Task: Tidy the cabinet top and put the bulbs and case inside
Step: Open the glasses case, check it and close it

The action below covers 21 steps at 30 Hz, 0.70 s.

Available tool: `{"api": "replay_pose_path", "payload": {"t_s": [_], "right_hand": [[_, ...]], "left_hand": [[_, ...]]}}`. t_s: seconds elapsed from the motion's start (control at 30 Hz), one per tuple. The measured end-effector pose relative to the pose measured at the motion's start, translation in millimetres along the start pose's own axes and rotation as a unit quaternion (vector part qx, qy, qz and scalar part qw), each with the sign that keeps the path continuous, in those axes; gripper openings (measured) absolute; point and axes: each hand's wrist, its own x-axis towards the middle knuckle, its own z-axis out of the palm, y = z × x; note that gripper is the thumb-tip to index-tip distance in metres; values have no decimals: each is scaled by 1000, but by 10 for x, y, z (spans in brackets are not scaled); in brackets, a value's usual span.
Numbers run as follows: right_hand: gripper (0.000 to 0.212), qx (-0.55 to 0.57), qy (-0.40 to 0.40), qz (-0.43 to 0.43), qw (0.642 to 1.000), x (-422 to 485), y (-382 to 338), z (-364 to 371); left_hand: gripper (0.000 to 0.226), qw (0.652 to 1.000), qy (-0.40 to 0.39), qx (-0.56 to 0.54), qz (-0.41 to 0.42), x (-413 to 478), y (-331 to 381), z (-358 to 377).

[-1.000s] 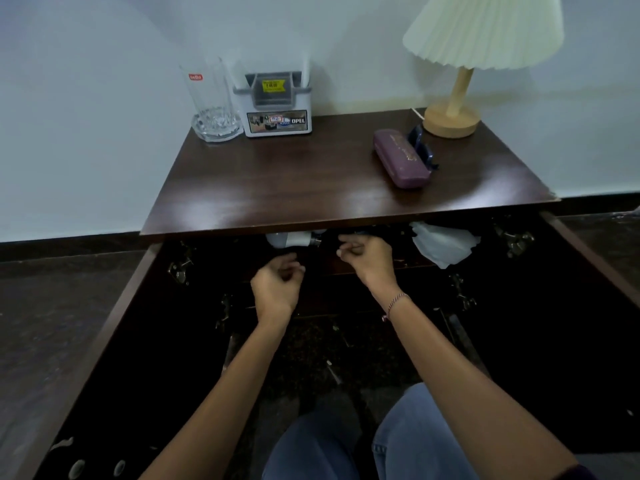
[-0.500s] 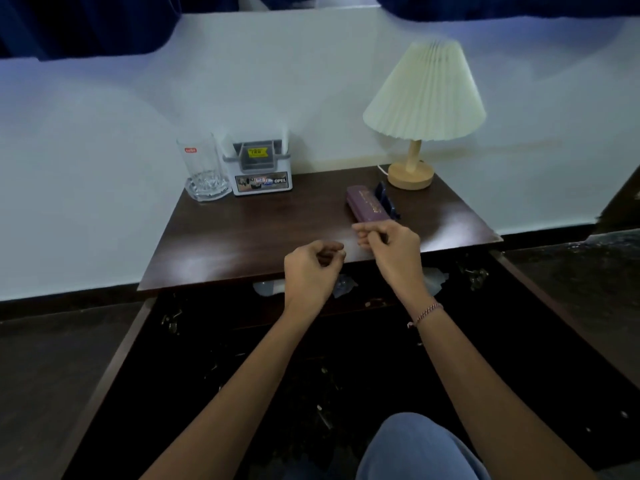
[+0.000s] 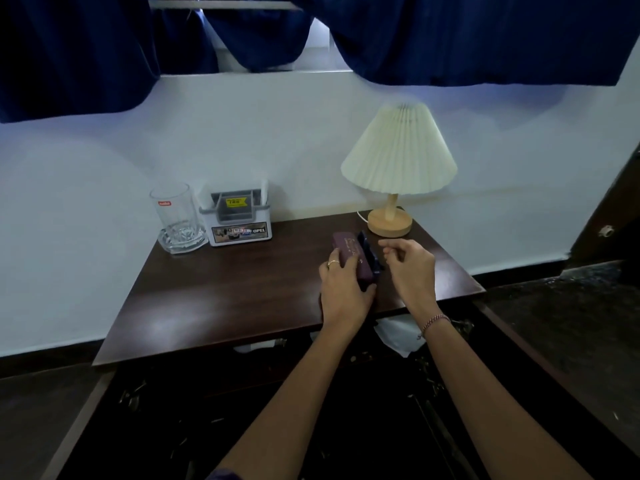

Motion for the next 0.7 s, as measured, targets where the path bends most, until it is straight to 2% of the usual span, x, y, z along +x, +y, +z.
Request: {"api": "replay_pose_path", "payload": {"t_s": [0.13, 0.23, 0.37, 0.43, 0.5, 0.6, 0.7], "right_hand": [[22, 16, 9, -4, 1000, 27, 16, 20], [23, 39, -1, -15, 999, 40, -15, 34], [26, 34, -37, -68, 996, 81, -48, 78], [25, 17, -90, -112, 989, 103, -79, 121], [29, -17, -183, -170, 968, 115, -125, 203], [51, -142, -318, -252, 903, 98, -206, 402], [63, -218, -383, -299, 846, 59, -297, 605]], "left_hand": [[63, 999, 23, 29, -2, 39, 11, 0], [55, 999, 32, 39, 10, 55, -18, -70], [46, 999, 19, 22, 26, 85, -203, -286], [44, 999, 5, 17, 32, 88, -358, -450], [42, 999, -4, 15, 32, 89, -539, -629], [41, 999, -24, 7, 36, 72, -783, -861], [40, 998, -41, -16, 46, 41, -933, -993]]}}
